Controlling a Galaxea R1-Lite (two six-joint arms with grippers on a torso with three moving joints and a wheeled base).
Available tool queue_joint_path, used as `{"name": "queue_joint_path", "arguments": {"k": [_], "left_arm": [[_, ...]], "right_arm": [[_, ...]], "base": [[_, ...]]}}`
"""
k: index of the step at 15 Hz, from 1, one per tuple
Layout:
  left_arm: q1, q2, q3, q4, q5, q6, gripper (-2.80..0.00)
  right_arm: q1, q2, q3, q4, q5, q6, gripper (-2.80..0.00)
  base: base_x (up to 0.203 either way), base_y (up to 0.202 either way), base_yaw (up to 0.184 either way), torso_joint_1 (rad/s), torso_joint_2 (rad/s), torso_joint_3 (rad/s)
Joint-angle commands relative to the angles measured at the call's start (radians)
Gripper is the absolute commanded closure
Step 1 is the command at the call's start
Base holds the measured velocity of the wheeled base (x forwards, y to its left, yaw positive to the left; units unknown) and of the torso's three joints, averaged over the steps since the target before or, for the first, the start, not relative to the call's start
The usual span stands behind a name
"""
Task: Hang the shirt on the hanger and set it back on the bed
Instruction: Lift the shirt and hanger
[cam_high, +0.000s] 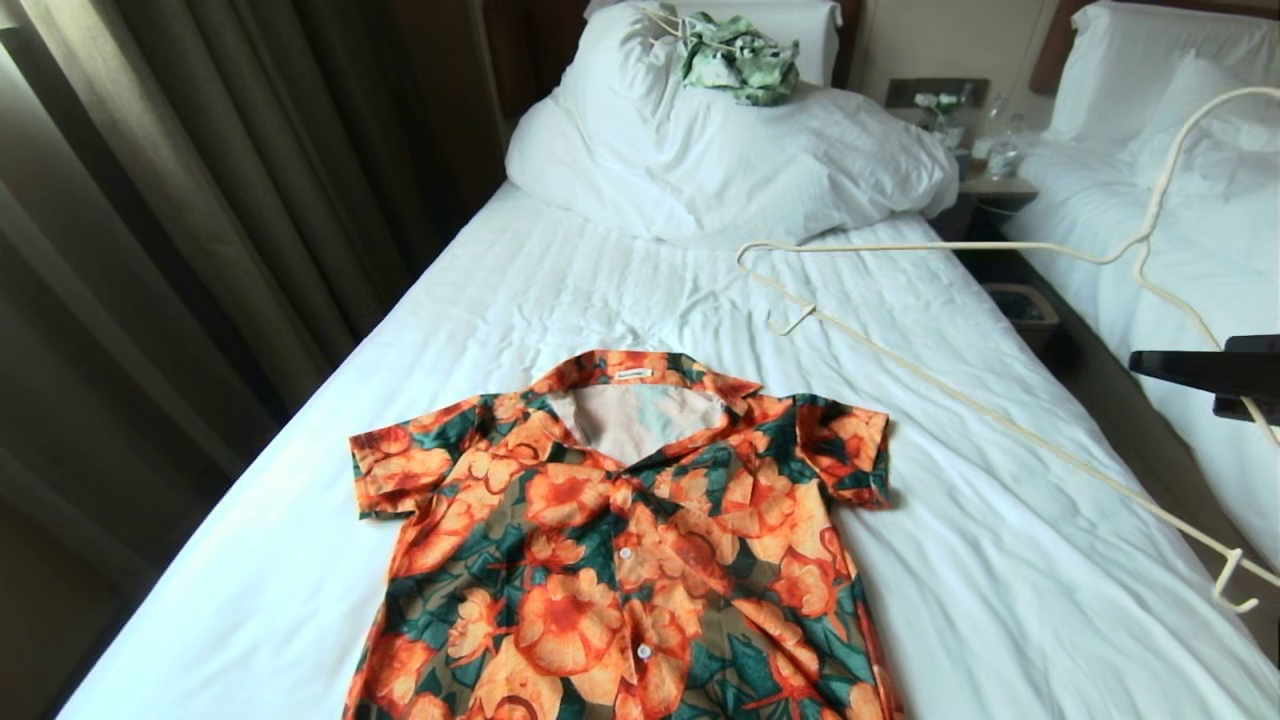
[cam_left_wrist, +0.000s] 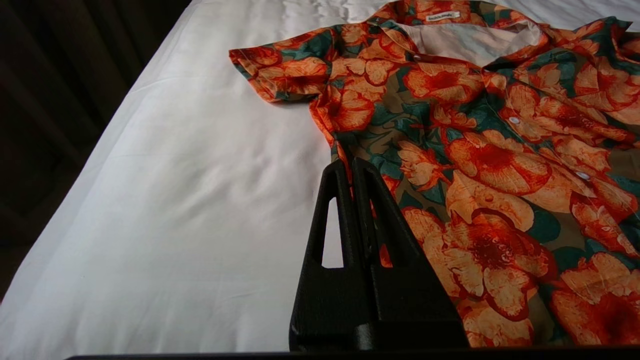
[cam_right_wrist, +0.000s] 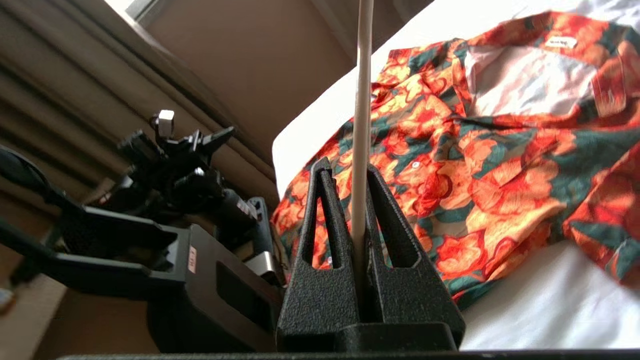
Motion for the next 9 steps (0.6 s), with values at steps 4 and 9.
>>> {"name": "queue_joint_path", "arguments": {"k": [4,9], "left_arm": [[0.0,0.0,0.002,0.0,0.0,0.001,0.0],[0.0,0.0,0.002,0.0,0.0,0.0,0.0]], "right_arm": [[0.028,0.15,0.061,-0.289,0.008,-0.125,0.0],[0.152,0.194,0.082,-0.299,-0.124,-0.288,0.0]], "base": [[0.0,0.0,0.0,0.0,0.0,0.0],[0.0,0.0,0.0,0.0,0.0,0.0]]}}
